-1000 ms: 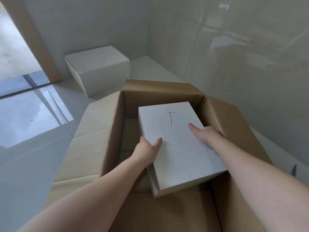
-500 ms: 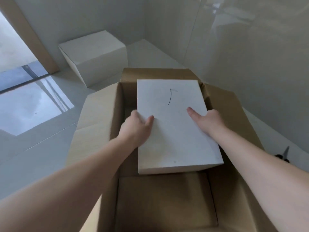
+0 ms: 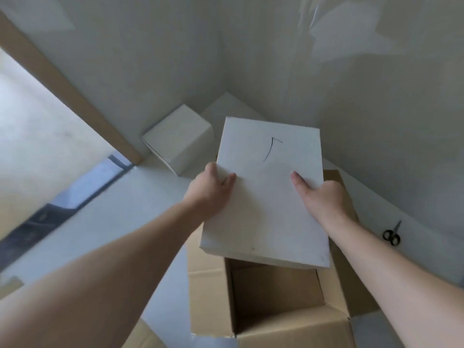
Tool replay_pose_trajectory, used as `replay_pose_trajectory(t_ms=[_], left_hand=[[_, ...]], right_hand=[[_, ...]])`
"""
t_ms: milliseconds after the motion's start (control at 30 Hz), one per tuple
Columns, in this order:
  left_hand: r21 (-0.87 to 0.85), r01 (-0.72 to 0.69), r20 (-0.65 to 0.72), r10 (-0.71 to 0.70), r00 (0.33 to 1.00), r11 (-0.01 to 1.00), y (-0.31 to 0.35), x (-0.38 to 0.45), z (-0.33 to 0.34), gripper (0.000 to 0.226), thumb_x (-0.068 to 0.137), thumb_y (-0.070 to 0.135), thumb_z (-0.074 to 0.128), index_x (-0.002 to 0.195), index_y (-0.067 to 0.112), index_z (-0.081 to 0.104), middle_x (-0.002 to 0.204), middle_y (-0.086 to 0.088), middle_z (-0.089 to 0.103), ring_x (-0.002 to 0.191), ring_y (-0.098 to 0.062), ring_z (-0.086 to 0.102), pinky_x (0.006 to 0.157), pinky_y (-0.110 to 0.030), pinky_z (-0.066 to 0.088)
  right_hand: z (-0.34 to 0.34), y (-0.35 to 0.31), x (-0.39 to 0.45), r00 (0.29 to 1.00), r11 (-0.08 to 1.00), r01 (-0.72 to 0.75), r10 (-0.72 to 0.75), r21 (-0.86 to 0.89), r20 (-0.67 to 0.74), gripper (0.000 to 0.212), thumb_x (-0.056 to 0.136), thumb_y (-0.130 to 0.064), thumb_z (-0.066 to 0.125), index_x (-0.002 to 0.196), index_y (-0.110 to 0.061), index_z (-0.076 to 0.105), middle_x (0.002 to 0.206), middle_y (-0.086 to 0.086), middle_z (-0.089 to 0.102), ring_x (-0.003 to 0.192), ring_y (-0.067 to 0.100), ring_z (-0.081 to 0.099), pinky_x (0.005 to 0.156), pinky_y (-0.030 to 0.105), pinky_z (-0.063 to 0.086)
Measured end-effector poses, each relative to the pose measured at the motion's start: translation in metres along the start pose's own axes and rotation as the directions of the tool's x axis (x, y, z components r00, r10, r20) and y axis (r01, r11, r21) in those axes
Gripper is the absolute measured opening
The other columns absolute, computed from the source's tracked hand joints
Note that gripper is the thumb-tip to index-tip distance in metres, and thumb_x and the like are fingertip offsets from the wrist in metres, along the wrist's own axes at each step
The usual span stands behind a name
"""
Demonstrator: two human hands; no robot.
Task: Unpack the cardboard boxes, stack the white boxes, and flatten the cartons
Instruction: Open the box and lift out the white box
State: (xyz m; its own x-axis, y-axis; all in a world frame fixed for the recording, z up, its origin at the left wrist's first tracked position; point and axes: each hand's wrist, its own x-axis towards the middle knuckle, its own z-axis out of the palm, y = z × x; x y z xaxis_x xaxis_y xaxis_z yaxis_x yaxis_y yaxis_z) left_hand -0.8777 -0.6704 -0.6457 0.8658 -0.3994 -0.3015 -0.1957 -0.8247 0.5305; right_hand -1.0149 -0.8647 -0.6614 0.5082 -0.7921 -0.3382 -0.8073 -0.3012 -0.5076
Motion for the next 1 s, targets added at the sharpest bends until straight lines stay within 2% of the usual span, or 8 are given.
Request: replay_pose_trajectory(t_ms=[167,267,400,500,600,667,833,1000], left_hand=[[0.047,-0.003,0.027,0.002,1.0,0.999,0.027,0.031,-0.054,0.031,0.092,0.05,0.046,0.098,0.021,0.036,0.085,0.004,0.047,0.079,-0.024,0.048,0.066,-0.032,0.036],[0.057,-0.048,0.02,0.047,0.999,0.997,0.039,0.064,-0.069,0.036,0.092,0.05,0.045,0.107,0.018,0.039,0.091,0.001,0.051,0.083,-0.026,0.051,0.068,-0.032,0.038],[0.019,-0.072,0.034,0.071,0.997,0.997,0.034,0.129,-0.091,0.044,0.093,0.047,0.047,0.122,0.015,0.04,0.107,-0.009,0.06,0.099,-0.033,0.057,0.079,-0.036,0.046],[-0.01,-0.099,0.048,0.1,0.994,0.995,0.006,0.21,-0.111,0.046,0.093,0.043,0.049,0.128,0.014,0.042,0.12,-0.012,0.059,0.108,-0.032,0.056,0.088,-0.034,0.045],[0.037,-0.145,0.089,0.141,0.986,0.989,-0.034,0.306,-0.127,0.048,0.094,0.038,0.05,0.133,0.011,0.041,0.128,-0.016,0.054,0.116,-0.032,0.052,0.093,-0.032,0.04],[0.071,-0.154,0.121,0.144,0.982,0.986,-0.065,0.362,-0.138,0.048,0.094,0.037,0.051,0.134,0.011,0.04,0.129,-0.017,0.053,0.116,-0.032,0.052,0.091,-0.031,0.039],[0.134,-0.152,0.183,0.126,0.975,0.979,-0.139,0.47,-0.155,0.051,0.094,0.037,0.052,0.137,0.014,0.038,0.134,-0.015,0.05,0.119,-0.032,0.049,0.094,-0.031,0.039],[0.181,-0.159,0.245,0.113,0.963,0.971,-0.2,0.536,-0.147,0.051,0.094,0.037,0.051,0.138,0.014,0.039,0.139,-0.01,0.047,0.123,-0.027,0.047,0.098,-0.029,0.037]], right_hand=[[-0.029,-0.052,0.007,0.998,0.998,0.047,-0.045,0.038,-0.035,0.074,0.074,-0.078,0.046,0.064,-0.007,0.062,0.057,0.005,0.058,0.049,0.019,0.051,0.041,0.022,0.026],[-0.034,-0.074,0.029,0.995,0.997,0.07,-0.066,0.045,-0.075,0.073,0.075,-0.077,0.046,0.065,-0.006,0.061,0.058,0.005,0.056,0.051,0.02,0.049,0.044,0.024,0.03],[-0.013,-0.119,0.07,0.993,0.997,0.072,-0.068,0.042,-0.092,0.073,0.076,-0.077,0.045,0.07,-0.007,0.062,0.063,0.008,0.056,0.067,0.029,0.054,0.058,0.031,0.039],[0.034,-0.166,0.112,0.996,0.995,0.057,-0.051,0.086,-0.074,0.074,0.074,-0.078,0.045,0.075,-0.007,0.064,0.074,0.01,0.064,0.075,0.031,0.061,0.063,0.032,0.044],[0.105,-0.212,0.153,0.999,0.981,0.005,0.002,0.193,-0.038,0.065,0.074,-0.076,0.048,0.067,-0.012,0.059,0.062,-0.005,0.056,0.063,0.02,0.057,0.054,0.025,0.037],[0.157,-0.243,0.177,0.999,0.964,-0.033,0.033,0.264,0.004,0.062,0.077,-0.074,0.049,0.063,-0.014,0.06,0.06,-0.005,0.058,0.057,0.012,0.056,0.048,0.024,0.037],[0.268,-0.309,0.217,0.994,0.944,-0.105,0.094,0.313,0.048,0.072,0.081,-0.071,0.047,0.053,-0.005,0.058,0.052,0.006,0.059,0.055,0.018,0.057,0.052,0.03,0.04],[0.346,-0.337,0.243,0.987,0.94,-0.161,0.144,0.302,0.076,0.065,0.083,-0.068,0.049,0.045,-0.015,0.045,0.044,-0.002,0.049,0.047,0.013,0.049,0.046,0.028,0.031]])
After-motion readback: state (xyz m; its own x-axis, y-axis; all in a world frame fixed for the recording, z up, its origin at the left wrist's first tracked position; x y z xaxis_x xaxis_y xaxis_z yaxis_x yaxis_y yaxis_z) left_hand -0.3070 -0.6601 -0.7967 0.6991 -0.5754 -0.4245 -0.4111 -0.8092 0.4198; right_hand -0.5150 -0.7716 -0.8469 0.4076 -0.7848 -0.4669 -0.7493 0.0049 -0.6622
